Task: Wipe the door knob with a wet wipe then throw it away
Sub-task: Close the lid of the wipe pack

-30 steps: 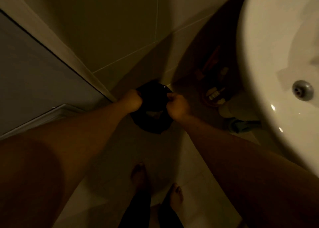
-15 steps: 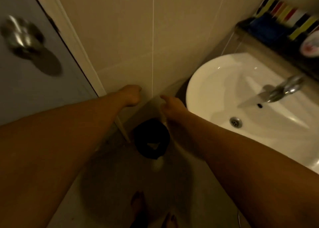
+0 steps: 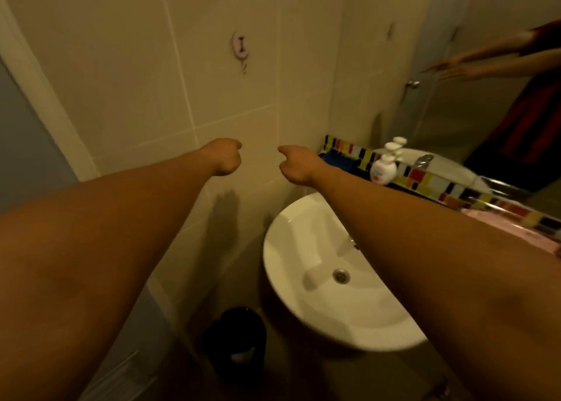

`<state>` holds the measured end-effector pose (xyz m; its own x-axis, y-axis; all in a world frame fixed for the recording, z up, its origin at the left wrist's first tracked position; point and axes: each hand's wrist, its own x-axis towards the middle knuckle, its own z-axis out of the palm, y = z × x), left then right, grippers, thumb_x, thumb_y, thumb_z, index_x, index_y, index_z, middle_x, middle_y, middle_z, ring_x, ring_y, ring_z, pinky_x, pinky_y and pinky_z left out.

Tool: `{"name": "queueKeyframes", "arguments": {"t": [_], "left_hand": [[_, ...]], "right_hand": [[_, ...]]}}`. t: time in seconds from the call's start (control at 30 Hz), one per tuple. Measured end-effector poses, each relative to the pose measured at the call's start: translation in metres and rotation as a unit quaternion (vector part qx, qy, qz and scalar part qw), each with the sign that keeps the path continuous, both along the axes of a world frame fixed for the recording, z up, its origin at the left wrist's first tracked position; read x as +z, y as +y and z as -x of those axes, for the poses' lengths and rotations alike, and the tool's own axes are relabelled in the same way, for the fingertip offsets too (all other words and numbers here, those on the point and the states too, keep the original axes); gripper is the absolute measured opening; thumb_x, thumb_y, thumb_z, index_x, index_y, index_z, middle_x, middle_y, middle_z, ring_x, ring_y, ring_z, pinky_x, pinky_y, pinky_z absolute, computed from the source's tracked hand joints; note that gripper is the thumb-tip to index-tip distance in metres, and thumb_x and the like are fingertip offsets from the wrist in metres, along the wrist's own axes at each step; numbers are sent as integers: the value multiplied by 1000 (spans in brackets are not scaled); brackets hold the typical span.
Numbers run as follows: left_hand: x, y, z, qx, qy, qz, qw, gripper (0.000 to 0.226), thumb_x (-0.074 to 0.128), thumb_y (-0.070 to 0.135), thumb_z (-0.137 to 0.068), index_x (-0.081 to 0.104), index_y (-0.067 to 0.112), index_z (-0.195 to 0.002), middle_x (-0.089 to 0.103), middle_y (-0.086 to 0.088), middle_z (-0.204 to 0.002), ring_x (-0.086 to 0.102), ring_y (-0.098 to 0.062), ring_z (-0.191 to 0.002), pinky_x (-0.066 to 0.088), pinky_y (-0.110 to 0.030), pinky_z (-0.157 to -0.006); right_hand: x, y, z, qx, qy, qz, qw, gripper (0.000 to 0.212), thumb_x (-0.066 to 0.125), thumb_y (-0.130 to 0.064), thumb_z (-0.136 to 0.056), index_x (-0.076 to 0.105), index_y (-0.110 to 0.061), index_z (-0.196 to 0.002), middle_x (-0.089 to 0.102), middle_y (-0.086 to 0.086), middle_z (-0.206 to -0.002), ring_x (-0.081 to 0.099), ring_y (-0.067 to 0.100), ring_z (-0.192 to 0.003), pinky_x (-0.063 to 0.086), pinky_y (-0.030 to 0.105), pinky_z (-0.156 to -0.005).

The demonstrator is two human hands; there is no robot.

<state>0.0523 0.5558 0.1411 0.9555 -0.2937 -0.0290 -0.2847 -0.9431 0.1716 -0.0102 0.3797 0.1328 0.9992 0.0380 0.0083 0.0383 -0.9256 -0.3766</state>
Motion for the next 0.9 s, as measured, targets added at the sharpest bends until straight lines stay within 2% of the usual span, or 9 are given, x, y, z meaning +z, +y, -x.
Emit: {"name": "queueKeyframes", "arguments": {"t": [0.17, 0.4, 0.6, 0.77, 0.9], "left_hand": [[39, -86, 3, -102, -28, 8, 994, 52, 32, 11, -100, 28, 12, -152, 26, -10, -160, 27, -28, -146, 23, -37, -121], [69, -190, 8, -220, -35, 16, 975, 52, 33, 11, -101, 24, 9, -152, 25, -13, -159, 27, -30, -146, 25, -36, -118], [57, -275, 32, -306, -15, 29, 951, 44, 37, 15, -100, 43, 4, -143, 45, -18, -146, 48, -34, -129, 41, -41, -106], [47, -347, 60, -391, 6, 39, 920, 43, 40, 18, -100, 45, 6, -141, 47, -16, -145, 47, -31, -131, 39, -41, -108], [33, -398, 81, -440, 13, 33, 897, 47, 37, 16, -101, 36, 9, -147, 38, -14, -152, 38, -30, -140, 33, -41, -114]], "right_hand": [[46, -69, 21, -89, -16, 41, 995, 55, 41, -14, -98, 28, -7, -151, 33, 15, -156, 34, 32, -142, 29, 37, -115], [77, -155, 68, -236, -6, 69, 969, 51, 44, -12, -96, 35, -5, -146, 40, 17, -151, 41, 33, -136, 36, 40, -111], [71, -211, 118, -338, -19, 61, 939, 54, 46, -8, -97, 31, -7, -149, 37, 16, -153, 38, 32, -140, 36, 38, -111], [60, -267, 165, -415, -40, -7, 909, 61, 45, -3, -96, 25, -12, -153, 27, 14, -159, 25, 33, -147, 28, 44, -118], [41, -311, 192, -450, -42, -35, 891, 56, 47, -5, -96, 33, -13, -149, 36, 15, -154, 36, 31, -141, 34, 39, -112]]}}
